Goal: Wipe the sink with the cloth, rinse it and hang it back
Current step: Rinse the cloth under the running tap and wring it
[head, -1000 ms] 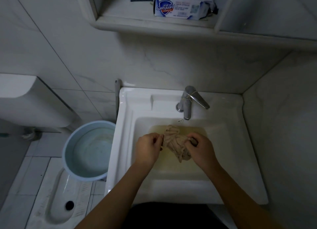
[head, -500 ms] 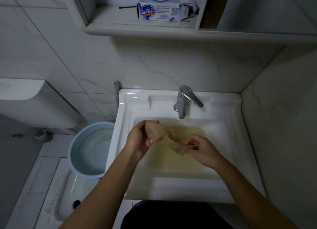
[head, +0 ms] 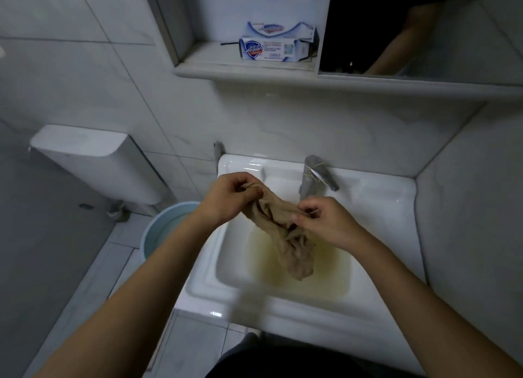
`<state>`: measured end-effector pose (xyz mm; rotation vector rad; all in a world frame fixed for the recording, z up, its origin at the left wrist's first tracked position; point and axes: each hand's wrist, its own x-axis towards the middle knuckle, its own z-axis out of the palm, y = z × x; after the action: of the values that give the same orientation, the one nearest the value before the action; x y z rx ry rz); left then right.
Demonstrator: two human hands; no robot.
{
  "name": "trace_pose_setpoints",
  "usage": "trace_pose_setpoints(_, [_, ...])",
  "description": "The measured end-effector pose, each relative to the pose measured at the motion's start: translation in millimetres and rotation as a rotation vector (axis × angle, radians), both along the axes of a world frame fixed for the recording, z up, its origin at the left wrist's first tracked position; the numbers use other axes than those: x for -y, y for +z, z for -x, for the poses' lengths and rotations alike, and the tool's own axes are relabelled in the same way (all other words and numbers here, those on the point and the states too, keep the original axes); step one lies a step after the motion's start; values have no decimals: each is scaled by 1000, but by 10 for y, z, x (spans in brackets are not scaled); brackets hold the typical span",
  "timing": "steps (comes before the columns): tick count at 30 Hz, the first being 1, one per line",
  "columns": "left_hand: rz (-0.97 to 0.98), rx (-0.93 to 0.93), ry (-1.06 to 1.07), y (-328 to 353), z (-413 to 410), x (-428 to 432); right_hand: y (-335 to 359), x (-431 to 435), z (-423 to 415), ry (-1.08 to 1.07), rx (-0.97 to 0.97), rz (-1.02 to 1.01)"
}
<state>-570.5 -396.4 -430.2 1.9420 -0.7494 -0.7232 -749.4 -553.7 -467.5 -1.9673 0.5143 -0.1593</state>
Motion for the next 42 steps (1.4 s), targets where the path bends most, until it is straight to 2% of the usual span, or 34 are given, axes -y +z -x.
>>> trace_pose_setpoints(1, [-37,122,13,3,-10,-54,33,29,18,-18,10,61])
trace_pose_setpoints(3, [-49,255,30,64,-14,-154,137,95,52,-47,27,161])
trace_pose_setpoints(8, [137,279,170,204,-31,-234,439,208,87,-224,242,317])
trace_pose_setpoints(10, [41,307,86,114,-14,-247,414,177,85,-204,139,356])
trace_pose_setpoints(12, [19,219,93,-9,-26,-276,304,122,110,-130,-38,344])
trace_pose_setpoints(13, [46,125,124,-50,-40,-291,261,91,132,-141,-65,294])
trace_pose_setpoints(17, [145,-185,157,-67,-31,-303,258,-29,146,-221,-28,164])
trace_pose_setpoints(19, [171,-247,187,-44,-19,-309,302,-159,104,-170,-80,101])
trace_pose_setpoints(22, [195,-312,223,-43,-5,-348,308,-418,45,-29,-260,34])
trace_pose_setpoints(24, [199,-438,244,-138,-9,-413,177,-579,-3,18,-323,57])
trace_pose_setpoints(26, [182,-582,218,-240,0,-500,1,-708,-11,-46,-332,77])
trace_pose_setpoints(29, [168,-744,175,-359,68,-636,-173,-857,68,-190,-276,-33])
trace_pose_setpoints(33, [185,-814,171,-417,205,-799,-137,-1043,110,-316,-135,-252])
trace_pose_setpoints(35, [205,-846,145,-423,274,-879,-96,-1180,72,-297,-119,-362])
trace_pose_setpoints(38, [218,-860,171,-425,367,-1058,-135,-1414,24,-188,-176,-372])
trace_pose_setpoints(42, [208,-780,277,-486,509,-1422,-196,-1603,90,-179,-174,-323])
